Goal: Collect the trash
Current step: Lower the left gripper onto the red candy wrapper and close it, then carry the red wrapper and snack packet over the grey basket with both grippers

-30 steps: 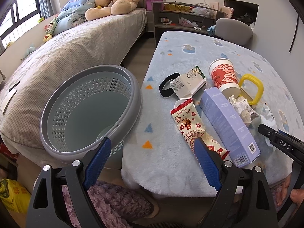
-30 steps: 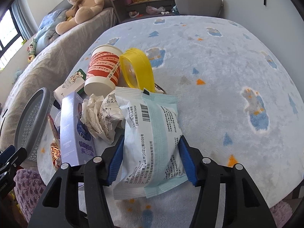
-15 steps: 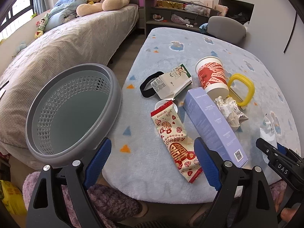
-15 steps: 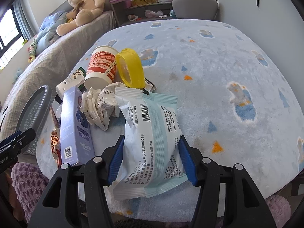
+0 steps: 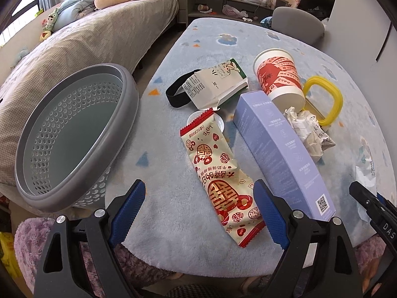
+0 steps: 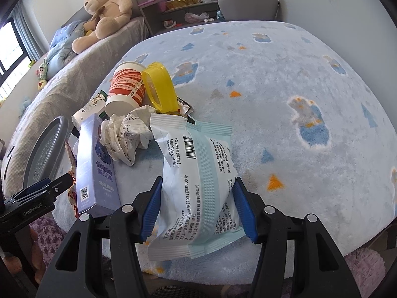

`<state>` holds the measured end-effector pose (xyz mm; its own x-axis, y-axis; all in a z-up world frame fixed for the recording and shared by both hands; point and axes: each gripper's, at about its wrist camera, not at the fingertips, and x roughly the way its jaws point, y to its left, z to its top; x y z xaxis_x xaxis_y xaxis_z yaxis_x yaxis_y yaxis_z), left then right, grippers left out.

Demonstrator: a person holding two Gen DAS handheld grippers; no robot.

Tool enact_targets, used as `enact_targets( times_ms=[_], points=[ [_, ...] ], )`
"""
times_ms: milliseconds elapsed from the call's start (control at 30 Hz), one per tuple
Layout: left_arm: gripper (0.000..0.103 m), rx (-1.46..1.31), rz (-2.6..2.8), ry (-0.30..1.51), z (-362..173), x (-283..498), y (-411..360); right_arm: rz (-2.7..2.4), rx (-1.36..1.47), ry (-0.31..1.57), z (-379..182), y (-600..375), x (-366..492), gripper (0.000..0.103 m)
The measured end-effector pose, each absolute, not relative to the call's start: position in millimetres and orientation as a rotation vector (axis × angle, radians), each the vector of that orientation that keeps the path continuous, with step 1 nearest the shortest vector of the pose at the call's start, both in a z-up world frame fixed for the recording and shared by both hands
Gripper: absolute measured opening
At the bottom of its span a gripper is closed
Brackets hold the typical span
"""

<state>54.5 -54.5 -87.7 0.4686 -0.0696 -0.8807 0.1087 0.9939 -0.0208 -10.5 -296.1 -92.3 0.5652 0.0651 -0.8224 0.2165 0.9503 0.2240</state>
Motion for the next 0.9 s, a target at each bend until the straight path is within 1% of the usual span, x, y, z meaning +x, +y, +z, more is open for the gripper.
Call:
enact_targets(
  times_ms=[267, 567, 600, 633, 667, 733, 767, 800, 900],
  points=[
    [0.085, 0.029, -0.090, 1.107, -101.9, 61.3, -54.9, -0.090, 0.333, 0.962, -92.7, -302.3, -12.2, 0.055],
    [0.084, -0.024, -0.082, 1.101, -107.3, 63.5, -50.1, -0.088, 0.341, 0.961, -93.0, -303.6, -13.5, 0.055],
    [0.081, -0.025, -0.091, 1.099, -106.6, 63.1, -50.6, -0.088, 0.343, 0.961, -93.1, -304.0, -14.0, 0.055],
    [0.073, -0.032, -0.107, 1.101, -106.0, 62.8, -51.0, -0.089, 0.344, 0.960, -93.0, -304.3, -14.2, 0.055],
    [0.069, -0.038, -0.122, 1.101, -105.1, 61.6, -51.9, -0.091, 0.346, 0.959, -93.2, -304.7, -14.4, 0.055],
    [0.052, -0.048, -0.152, 1.102, -102.9, 59.7, -54.3, -0.092, 0.348, 0.959, -93.4, -305.7, -15.0, 0.055],
    [0.047, -0.055, -0.169, 1.103, -101.9, 58.7, -56.0, -0.092, 0.348, 0.959, -93.5, -305.7, -15.0, 0.055],
    [0.037, -0.062, -0.186, 1.105, -101.2, 58.5, -57.3, -0.092, 0.348, 0.959, -93.4, -305.7, -14.9, 0.055],
    [0.036, -0.063, -0.202, 1.104, -98.5, 56.9, -59.7, -0.092, 0.348, 0.959, -93.3, -305.7, -14.8, 0.055]
  ],
)
